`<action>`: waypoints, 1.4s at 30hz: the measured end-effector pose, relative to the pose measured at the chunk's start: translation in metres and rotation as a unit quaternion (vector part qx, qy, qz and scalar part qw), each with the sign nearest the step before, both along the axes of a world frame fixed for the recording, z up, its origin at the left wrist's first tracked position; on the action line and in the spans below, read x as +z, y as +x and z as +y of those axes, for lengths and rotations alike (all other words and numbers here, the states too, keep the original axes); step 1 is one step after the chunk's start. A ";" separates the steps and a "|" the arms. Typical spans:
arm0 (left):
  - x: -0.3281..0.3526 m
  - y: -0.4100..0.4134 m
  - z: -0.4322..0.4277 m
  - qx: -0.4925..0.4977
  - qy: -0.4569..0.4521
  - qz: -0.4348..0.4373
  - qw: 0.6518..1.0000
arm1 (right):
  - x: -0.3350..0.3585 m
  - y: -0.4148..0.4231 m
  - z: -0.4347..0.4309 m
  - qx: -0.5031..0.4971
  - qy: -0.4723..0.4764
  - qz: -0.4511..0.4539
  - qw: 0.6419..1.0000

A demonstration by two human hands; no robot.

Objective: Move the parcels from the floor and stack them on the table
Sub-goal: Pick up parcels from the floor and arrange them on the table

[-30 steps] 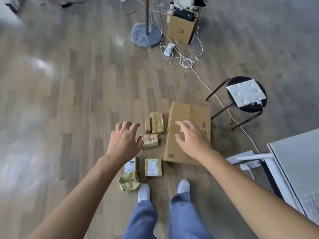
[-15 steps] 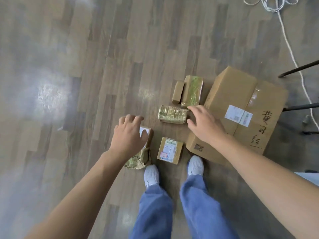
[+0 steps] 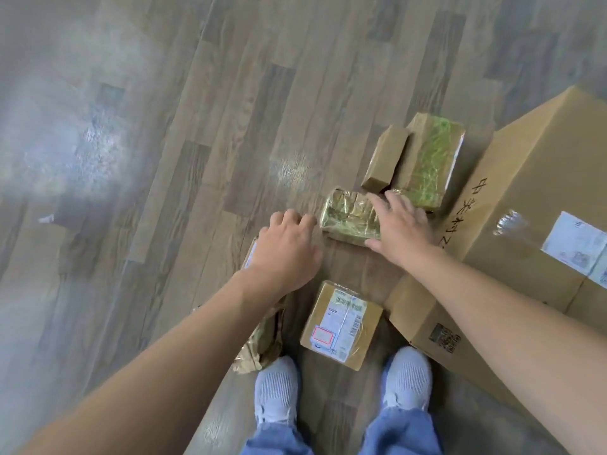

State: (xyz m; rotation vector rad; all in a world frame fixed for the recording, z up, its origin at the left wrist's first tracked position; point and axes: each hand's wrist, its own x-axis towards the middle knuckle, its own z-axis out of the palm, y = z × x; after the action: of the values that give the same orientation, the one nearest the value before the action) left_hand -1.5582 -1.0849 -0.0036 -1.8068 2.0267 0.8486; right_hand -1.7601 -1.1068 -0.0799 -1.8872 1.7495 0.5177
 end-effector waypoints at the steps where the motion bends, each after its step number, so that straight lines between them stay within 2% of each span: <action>1: -0.008 -0.003 -0.004 0.003 0.001 0.007 1.000 | -0.012 0.000 -0.002 0.001 0.010 0.012 1.000; 6: -0.018 -0.017 -0.013 -0.005 0.011 0.020 1.000 | -0.027 -0.003 -0.001 0.001 0.001 0.028 1.000; 10: 0.031 -0.026 -0.015 -0.006 0.015 0.020 1.000 | 0.034 -0.014 0.010 -0.016 -0.017 -0.027 0.999; 18: 0.270 -0.057 -0.022 0.028 -0.021 0.094 0.995 | 0.297 -0.066 0.040 -0.090 -0.062 -0.100 0.989; 23: 0.416 -0.087 -0.022 -0.060 -0.056 0.173 0.981 | 0.470 -0.086 0.077 -0.132 -0.111 -0.106 0.979; 26: 0.484 -0.104 -0.009 -0.157 -0.045 0.225 0.961 | 0.561 -0.093 0.114 -0.170 -0.152 -0.091 0.969; 31: 0.571 -0.133 0.028 -0.302 -0.020 0.328 0.895 | 0.679 -0.112 0.201 -0.301 -0.188 -0.152 0.922; 35: 0.637 -0.173 0.071 -0.384 0.007 0.413 0.826 | 0.753 -0.127 0.289 -0.362 -0.255 -0.149 0.884; 38: 0.679 -0.204 0.119 -0.343 0.136 0.481 0.795 | 0.794 -0.135 0.365 -0.438 -0.323 -0.145 0.827; 42: 0.724 -0.244 0.202 -0.345 0.223 0.510 0.756 | 0.819 -0.138 0.469 -0.534 -0.404 -0.123 0.733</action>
State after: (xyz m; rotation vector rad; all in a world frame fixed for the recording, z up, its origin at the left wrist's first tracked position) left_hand -1.8019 -0.8830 0.7204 -0.1506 2.3928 2.0469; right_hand -1.8982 -0.6380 0.7393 -0.8691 2.6466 -1.0200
